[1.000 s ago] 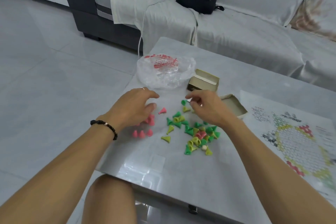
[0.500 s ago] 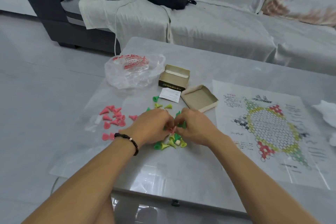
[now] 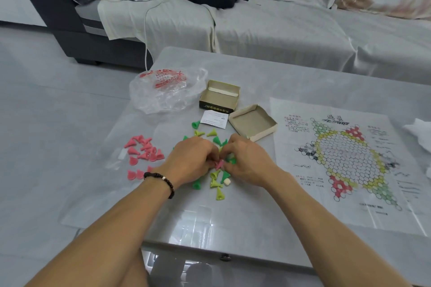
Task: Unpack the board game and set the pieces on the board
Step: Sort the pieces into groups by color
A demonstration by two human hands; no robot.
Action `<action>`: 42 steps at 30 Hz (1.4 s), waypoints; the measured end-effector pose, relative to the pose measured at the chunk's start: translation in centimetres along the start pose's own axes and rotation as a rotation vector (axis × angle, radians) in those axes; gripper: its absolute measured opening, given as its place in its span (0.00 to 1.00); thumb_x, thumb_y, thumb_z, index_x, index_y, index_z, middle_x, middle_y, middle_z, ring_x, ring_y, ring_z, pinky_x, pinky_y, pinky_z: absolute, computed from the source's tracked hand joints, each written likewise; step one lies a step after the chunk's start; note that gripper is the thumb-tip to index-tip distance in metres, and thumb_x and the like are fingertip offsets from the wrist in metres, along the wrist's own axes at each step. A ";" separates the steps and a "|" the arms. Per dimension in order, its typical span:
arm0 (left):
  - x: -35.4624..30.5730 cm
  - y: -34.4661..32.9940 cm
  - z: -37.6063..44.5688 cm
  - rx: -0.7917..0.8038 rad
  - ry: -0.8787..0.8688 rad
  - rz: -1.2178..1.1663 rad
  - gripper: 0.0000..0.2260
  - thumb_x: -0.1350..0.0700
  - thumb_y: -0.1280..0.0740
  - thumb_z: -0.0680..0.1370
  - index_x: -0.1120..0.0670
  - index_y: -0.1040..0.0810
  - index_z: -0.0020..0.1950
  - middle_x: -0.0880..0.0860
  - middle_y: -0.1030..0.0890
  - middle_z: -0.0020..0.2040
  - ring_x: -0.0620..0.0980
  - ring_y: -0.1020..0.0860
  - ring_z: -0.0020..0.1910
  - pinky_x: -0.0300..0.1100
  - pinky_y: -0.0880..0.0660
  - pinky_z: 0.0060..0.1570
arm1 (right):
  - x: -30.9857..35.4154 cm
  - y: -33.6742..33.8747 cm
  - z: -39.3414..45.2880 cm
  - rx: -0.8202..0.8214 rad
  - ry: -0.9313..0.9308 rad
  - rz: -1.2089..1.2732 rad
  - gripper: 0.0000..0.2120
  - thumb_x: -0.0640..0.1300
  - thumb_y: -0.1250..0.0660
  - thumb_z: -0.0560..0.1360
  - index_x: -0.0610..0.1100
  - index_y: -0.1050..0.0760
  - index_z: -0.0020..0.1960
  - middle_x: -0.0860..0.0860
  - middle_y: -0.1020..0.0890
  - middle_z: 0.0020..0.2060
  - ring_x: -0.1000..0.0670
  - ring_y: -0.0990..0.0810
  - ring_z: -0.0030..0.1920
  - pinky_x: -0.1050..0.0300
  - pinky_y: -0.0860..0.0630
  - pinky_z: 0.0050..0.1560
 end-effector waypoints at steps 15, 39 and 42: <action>9.0 5.8 -9.7 -0.373 0.254 -0.338 0.04 0.59 0.26 0.71 0.50 0.18 0.41 0.42 0.19 0.35 0.42 0.21 0.34 0.44 0.22 0.41 | 8.4 0.3 1.5 -0.115 0.049 0.096 0.12 0.52 0.32 0.74 0.46 0.19 0.52 0.50 0.20 0.45 0.49 0.22 0.47 0.53 0.24 0.48; 12.3 5.8 -13.0 -0.370 0.254 -0.167 0.12 0.59 0.35 0.76 0.50 0.18 0.57 0.49 0.19 0.47 0.51 0.22 0.48 0.48 0.26 0.49 | 11.3 -0.6 3.6 -0.130 0.006 0.062 0.12 0.47 0.34 0.76 0.45 0.19 0.56 0.49 0.19 0.47 0.48 0.22 0.50 0.54 0.26 0.51; 9.1 6.2 -12.2 -0.387 0.188 -0.216 0.09 0.60 0.34 0.76 0.52 0.17 0.53 0.40 0.22 0.40 0.48 0.23 0.52 0.38 0.30 0.50 | 7.6 0.9 1.6 -0.163 -0.100 0.096 0.10 0.46 0.35 0.76 0.46 0.18 0.54 0.51 0.17 0.46 0.50 0.20 0.49 0.56 0.25 0.50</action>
Point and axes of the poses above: each hand's wrist, its own z-axis towards the middle knuckle, its own y-axis out of the back of the hand, x = y × z, the point moved 6 cm from there along z, towards the middle knuckle
